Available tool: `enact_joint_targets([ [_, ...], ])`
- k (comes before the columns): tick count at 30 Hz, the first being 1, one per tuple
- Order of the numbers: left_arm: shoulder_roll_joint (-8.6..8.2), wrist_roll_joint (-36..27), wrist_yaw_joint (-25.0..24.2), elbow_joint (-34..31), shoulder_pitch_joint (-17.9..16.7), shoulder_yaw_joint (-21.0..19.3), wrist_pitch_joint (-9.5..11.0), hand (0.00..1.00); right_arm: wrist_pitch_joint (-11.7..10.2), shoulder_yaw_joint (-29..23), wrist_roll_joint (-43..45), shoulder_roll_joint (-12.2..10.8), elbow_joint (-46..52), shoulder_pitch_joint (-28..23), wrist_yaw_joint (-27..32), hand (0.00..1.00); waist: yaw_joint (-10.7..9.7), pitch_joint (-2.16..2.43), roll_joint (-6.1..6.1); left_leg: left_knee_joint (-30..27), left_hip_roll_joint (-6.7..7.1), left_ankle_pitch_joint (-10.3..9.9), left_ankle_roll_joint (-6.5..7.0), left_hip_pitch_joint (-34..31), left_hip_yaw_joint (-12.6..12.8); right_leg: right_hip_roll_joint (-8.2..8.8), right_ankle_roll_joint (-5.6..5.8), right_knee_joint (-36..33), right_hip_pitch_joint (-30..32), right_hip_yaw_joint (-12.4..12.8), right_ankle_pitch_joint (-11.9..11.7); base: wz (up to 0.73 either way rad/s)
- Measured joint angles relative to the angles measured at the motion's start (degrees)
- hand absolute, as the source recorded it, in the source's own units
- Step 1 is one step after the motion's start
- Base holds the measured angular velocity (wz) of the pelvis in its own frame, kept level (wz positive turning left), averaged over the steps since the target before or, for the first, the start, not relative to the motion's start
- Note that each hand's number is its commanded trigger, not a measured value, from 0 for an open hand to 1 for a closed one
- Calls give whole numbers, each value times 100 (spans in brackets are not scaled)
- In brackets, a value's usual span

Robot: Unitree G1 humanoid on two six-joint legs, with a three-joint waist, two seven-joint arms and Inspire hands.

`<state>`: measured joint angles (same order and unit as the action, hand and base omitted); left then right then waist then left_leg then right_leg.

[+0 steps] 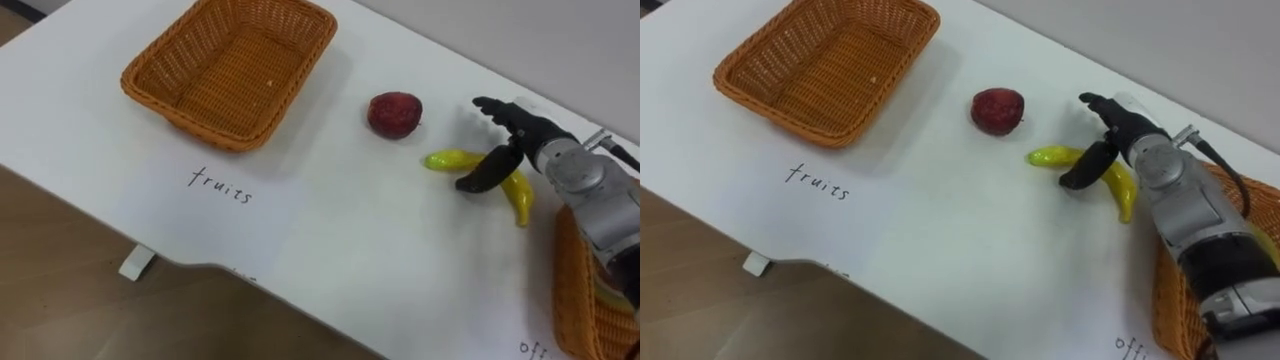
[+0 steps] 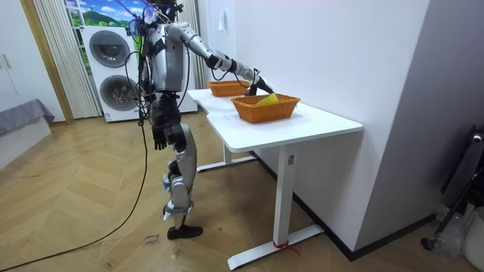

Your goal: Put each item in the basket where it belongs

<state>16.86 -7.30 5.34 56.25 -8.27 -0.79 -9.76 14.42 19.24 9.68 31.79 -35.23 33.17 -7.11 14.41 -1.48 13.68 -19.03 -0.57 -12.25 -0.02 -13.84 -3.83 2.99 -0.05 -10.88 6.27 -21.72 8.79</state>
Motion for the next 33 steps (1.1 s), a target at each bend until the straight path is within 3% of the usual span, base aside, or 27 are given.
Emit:
enact_joint_targets([
  [12, -8, 2, 67, -13, 183, -12, 32, 0, -77, -9, 136, 20, -293, 110, 96, 0, 9, -31, -58, -72, -34, 5, -5, -159, 5, -41, -37, 1, 105, -2, -87, -1],
  [25, -16, -214, 76, -54, 246, -10, 65, 0, -286, -10, 302, 21, -541, 276, 93, 0, 25, -13, -216, -68, -65, 21, -6, -162, 89, -62, -51, -1, 160, 100, -127, -4],
  [33, -13, -215, 52, -61, 247, 44, 75, 0, -307, -12, 300, 23, -733, 377, -172, 0, 8, -9, -220, -61, -65, 30, -7, -169, 72, -47, -53, -86, 190, 64, -128, 0],
])
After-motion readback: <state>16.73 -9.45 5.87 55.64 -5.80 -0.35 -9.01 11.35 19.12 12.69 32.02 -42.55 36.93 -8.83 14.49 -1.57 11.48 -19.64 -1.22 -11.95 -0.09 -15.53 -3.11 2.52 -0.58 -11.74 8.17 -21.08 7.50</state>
